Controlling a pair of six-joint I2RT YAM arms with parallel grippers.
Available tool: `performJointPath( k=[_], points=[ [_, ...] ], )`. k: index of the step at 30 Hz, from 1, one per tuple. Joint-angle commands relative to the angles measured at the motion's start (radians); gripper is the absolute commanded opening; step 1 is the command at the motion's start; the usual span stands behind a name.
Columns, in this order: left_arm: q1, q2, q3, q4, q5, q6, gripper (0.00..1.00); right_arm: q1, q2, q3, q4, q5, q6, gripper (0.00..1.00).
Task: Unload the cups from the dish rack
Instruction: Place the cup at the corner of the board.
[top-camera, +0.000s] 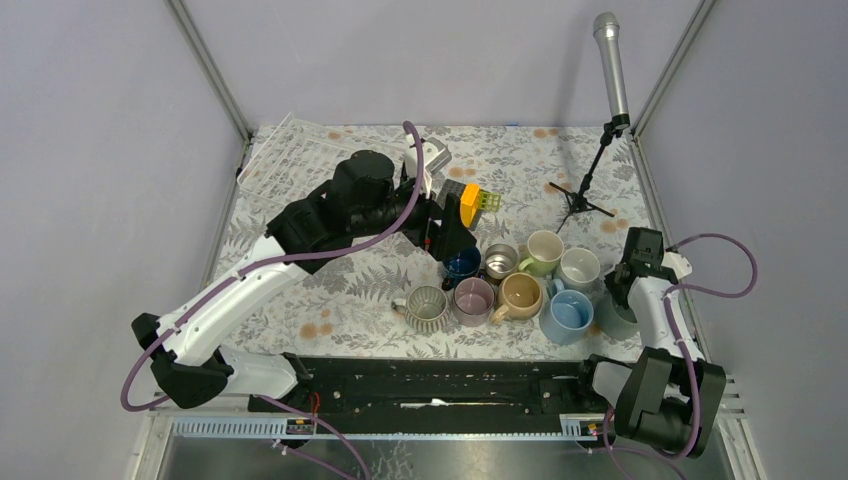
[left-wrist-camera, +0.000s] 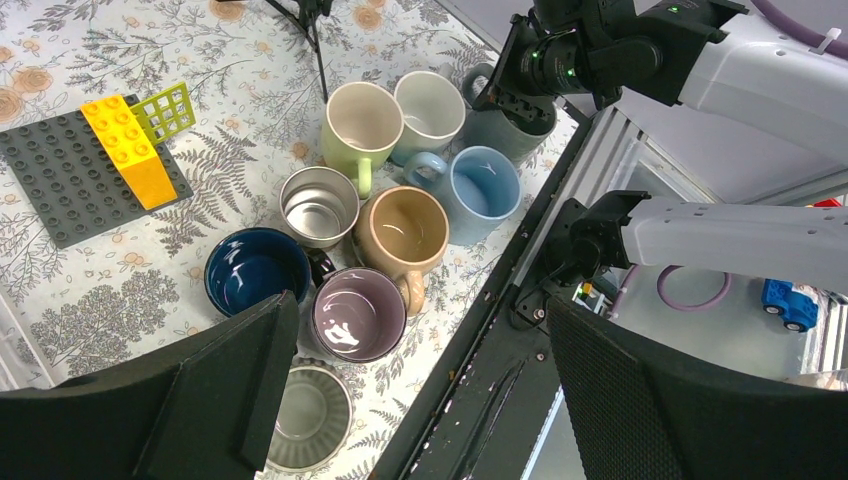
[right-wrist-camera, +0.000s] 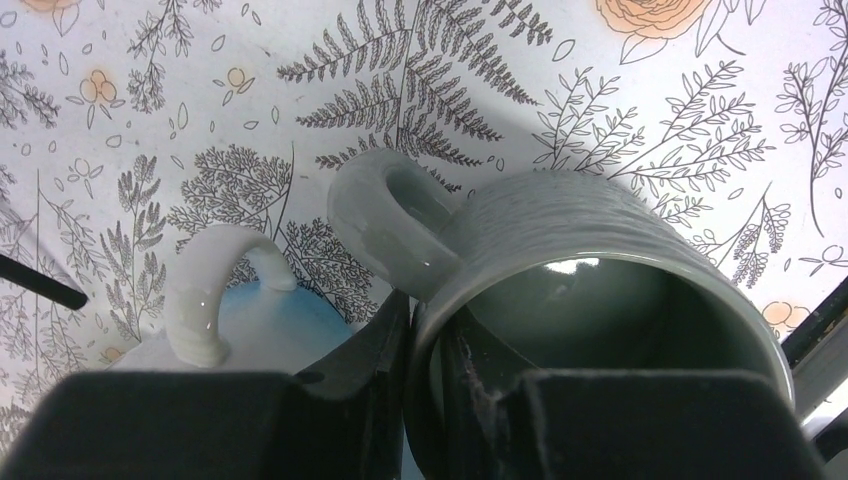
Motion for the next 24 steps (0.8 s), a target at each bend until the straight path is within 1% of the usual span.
performJointPath(
  k=[1,2,5,6,7,12,16,20,24],
  points=[
    [-0.005,0.006,-0.010,0.059,0.018,-0.003,0.99,-0.006,-0.039,0.008,0.026,0.010,-0.007,0.29],
    [-0.007,0.006,-0.010,0.059,0.020,-0.002,0.99,-0.006,-0.046,0.013,0.021,0.007,-0.007,0.32],
    [-0.008,0.005,-0.008,0.060,0.023,0.000,0.99,-0.006,-0.072,0.030,0.001,-0.005,-0.011,0.58],
    [-0.009,0.004,-0.006,0.059,0.023,0.000,0.99,-0.006,-0.080,0.040,-0.011,-0.006,-0.014,0.64],
    [-0.010,0.006,-0.008,0.059,0.024,0.000,0.99,-0.006,-0.088,0.052,-0.024,-0.005,-0.016,0.68],
    [-0.016,0.008,-0.008,0.060,0.024,-0.001,0.99,-0.007,-0.123,0.128,-0.106,-0.006,-0.041,0.78],
    [-0.015,0.003,-0.007,0.057,0.005,0.000,0.99,-0.006,-0.155,0.189,-0.165,-0.015,-0.085,0.98],
    [-0.015,0.001,-0.007,0.052,-0.024,0.001,0.99,-0.006,-0.197,0.239,-0.204,-0.046,-0.125,1.00],
    [-0.015,-0.006,0.001,0.038,-0.080,0.001,0.99,-0.005,-0.227,0.281,-0.205,-0.140,-0.171,1.00]
  ],
)
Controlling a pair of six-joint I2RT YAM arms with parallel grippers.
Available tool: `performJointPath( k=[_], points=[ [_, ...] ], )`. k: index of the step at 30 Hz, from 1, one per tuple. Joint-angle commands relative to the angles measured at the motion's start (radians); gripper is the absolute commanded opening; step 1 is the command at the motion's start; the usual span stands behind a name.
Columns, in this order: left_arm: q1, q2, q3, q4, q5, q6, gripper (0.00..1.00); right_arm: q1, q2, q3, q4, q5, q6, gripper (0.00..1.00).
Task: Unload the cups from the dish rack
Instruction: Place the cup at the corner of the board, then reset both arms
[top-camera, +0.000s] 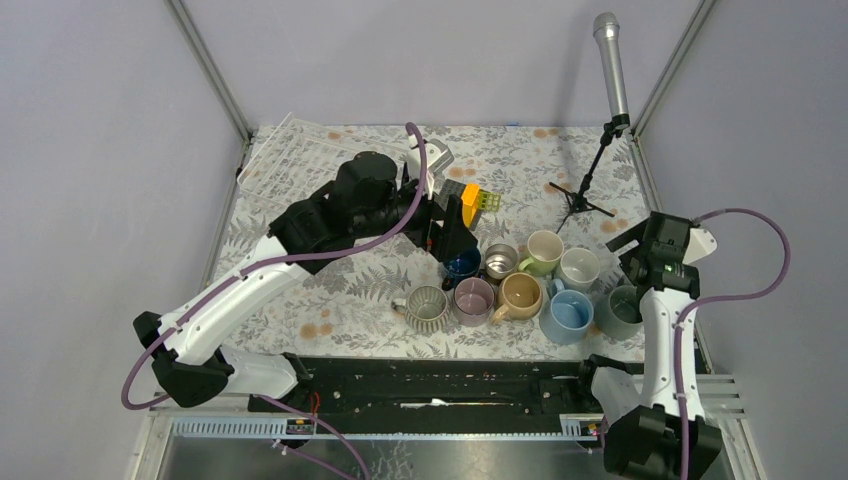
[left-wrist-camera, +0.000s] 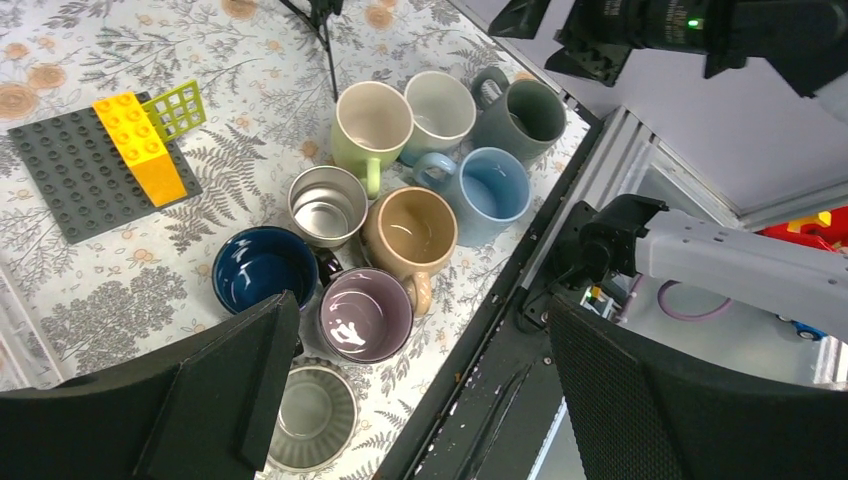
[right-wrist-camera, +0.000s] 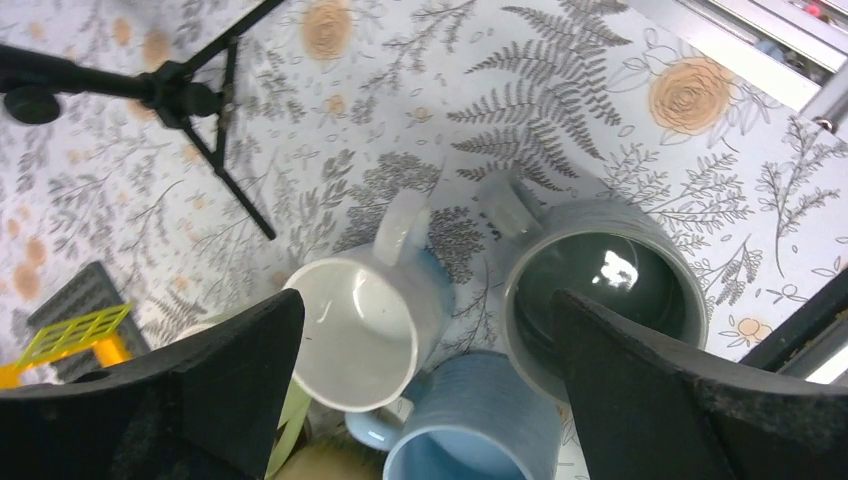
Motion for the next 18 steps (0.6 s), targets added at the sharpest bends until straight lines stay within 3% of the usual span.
performJointPath(
  k=[1,5,8,13,18],
  points=[
    [-0.004,-0.013,0.003,0.035,-0.077,0.001,0.99,-0.004,-0.041,0.072,-0.036,-0.098,-0.065,1.00],
    [-0.001,-0.009,0.013,0.010,-0.156,0.001,0.99,0.014,-0.045,0.098,-0.042,-0.173,-0.063,1.00],
    [0.018,-0.002,0.014,-0.010,-0.202,0.005,0.99,0.098,-0.033,0.123,-0.038,-0.164,-0.047,1.00],
    [0.111,-0.002,-0.004,-0.003,-0.202,-0.005,0.99,0.455,0.065,0.243,-0.065,0.043,0.032,1.00],
    [0.201,-0.009,-0.063,0.022,-0.189,-0.034,0.99,0.746,0.139,0.319,-0.068,0.146,0.081,1.00]
  ],
)
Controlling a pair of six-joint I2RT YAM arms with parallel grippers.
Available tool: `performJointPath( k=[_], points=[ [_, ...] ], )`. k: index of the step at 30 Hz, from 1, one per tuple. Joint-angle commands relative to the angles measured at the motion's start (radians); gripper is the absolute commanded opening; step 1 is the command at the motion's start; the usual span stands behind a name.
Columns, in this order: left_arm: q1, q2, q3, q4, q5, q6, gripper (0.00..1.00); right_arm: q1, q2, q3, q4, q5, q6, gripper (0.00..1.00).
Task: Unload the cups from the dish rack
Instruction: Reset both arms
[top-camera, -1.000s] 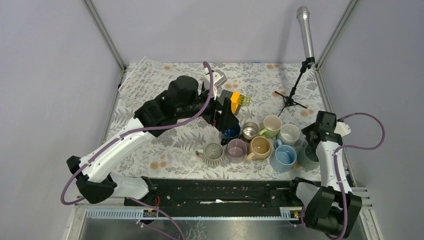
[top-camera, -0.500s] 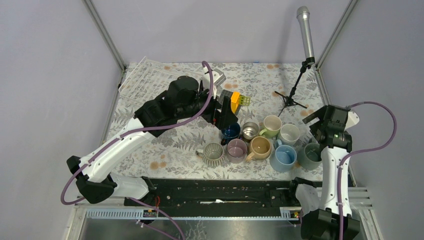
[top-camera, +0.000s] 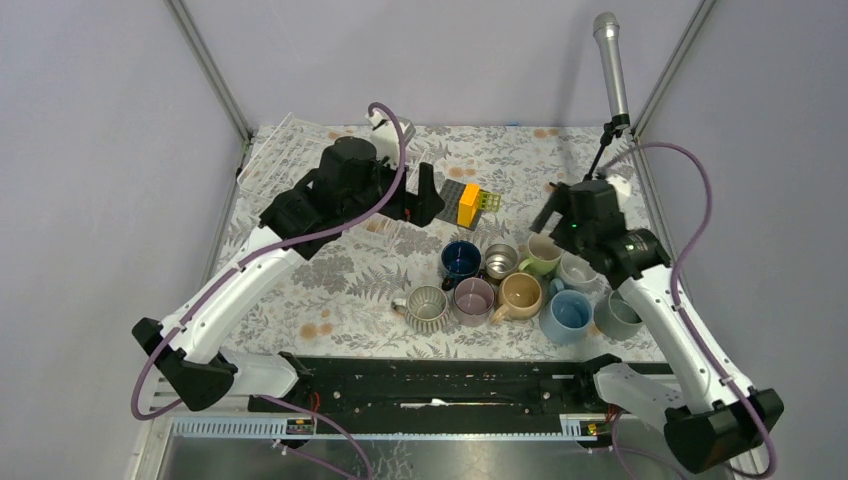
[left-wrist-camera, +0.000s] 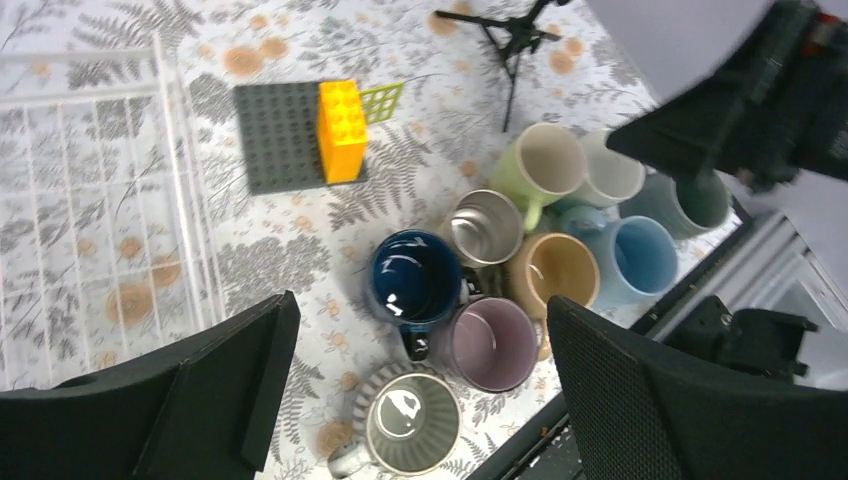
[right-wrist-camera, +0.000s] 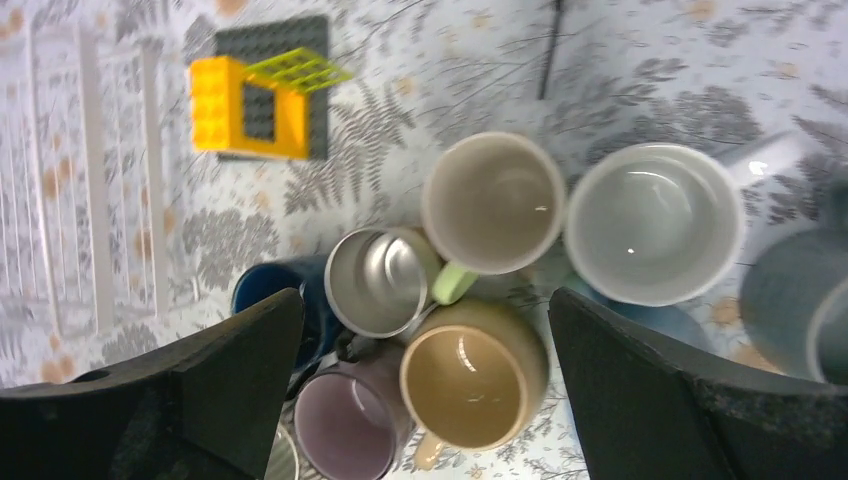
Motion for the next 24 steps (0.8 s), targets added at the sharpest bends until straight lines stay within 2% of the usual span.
performJointPath(
  k=[1,3,6,10,15,24],
  points=[
    [0.072,-0.010,-0.067,0.049,-0.006,-0.035,0.99,0.228,0.053,0.092,-0.025,0.169,0.063,1.00],
    [0.095,-0.016,-0.092,0.064,-0.009,-0.043,0.99,0.325,0.097,0.134,-0.028,0.209,0.064,1.00],
    [0.109,-0.021,-0.122,0.084,-0.047,-0.050,0.99,0.400,0.152,0.184,0.020,0.187,0.021,1.00],
    [0.113,-0.030,-0.141,0.112,-0.103,-0.063,0.99,0.406,0.213,0.258,0.121,0.077,-0.062,1.00],
    [0.124,-0.028,-0.123,0.126,-0.175,-0.119,0.99,0.406,0.308,0.416,0.157,-0.003,-0.145,1.00],
    [0.140,0.022,-0.040,0.052,-0.275,-0.174,0.99,0.378,0.318,0.425,0.248,-0.109,-0.198,0.99]
  ],
)
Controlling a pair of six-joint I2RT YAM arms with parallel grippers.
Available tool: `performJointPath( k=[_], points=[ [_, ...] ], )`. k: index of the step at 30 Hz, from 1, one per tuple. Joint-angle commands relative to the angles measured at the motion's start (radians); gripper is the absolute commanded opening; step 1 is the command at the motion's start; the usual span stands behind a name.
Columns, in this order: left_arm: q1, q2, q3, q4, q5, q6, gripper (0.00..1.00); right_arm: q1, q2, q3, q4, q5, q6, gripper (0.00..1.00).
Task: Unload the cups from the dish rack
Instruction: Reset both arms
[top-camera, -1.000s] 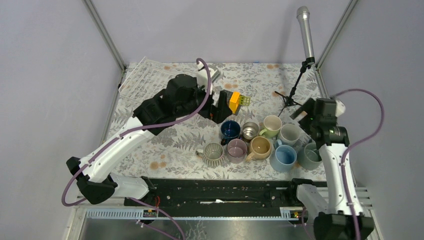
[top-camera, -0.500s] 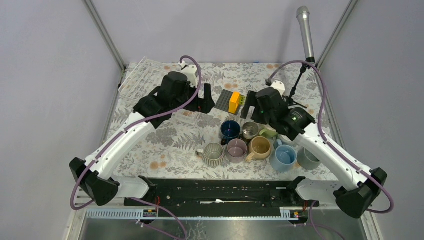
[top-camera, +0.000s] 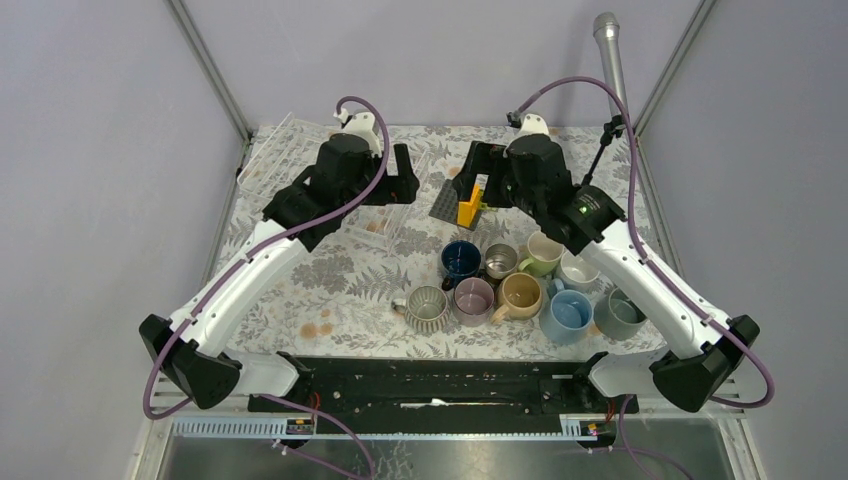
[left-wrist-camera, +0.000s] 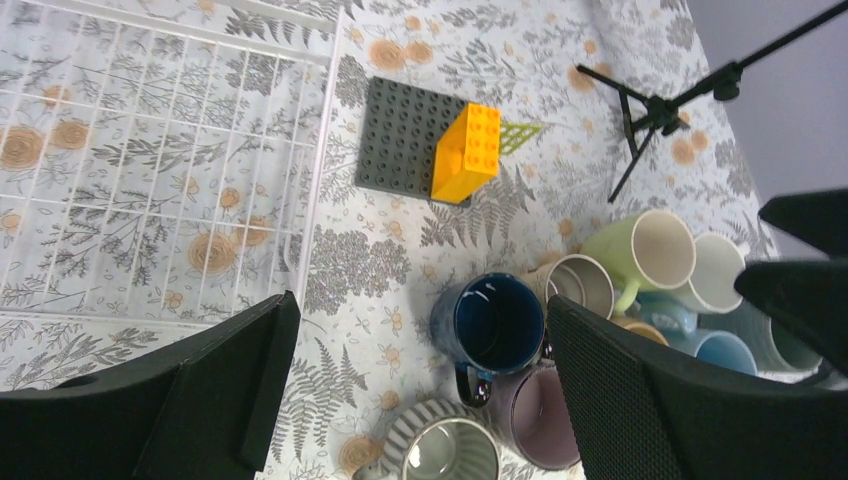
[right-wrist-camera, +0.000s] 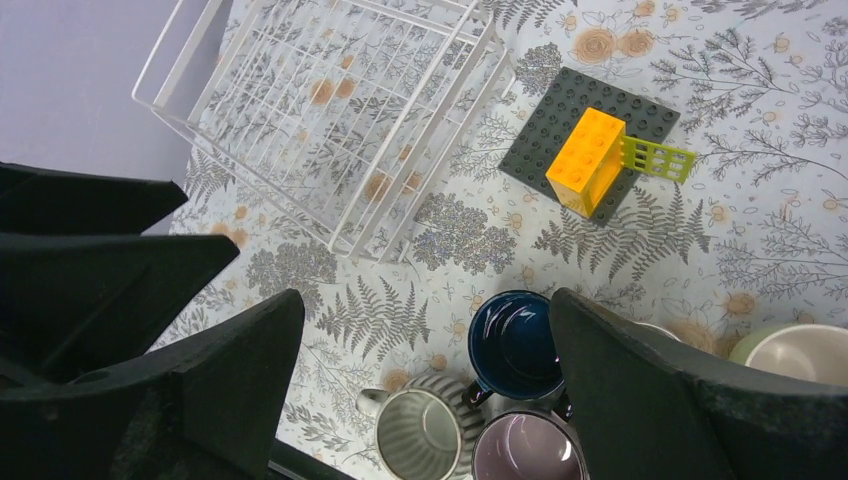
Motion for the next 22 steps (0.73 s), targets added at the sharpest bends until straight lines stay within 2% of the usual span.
performJointPath(
  k=[1,22],
  points=[
    [0.011,0.007,0.060,0.004,-0.083,-0.030,0.99,-0.022,0.000,0.006,0.063,-0.062,-0.044,1.00],
    [0.016,-0.012,0.041,0.057,-0.049,0.021,0.99,-0.032,-0.070,-0.060,0.085,-0.066,-0.056,0.99]
  ],
)
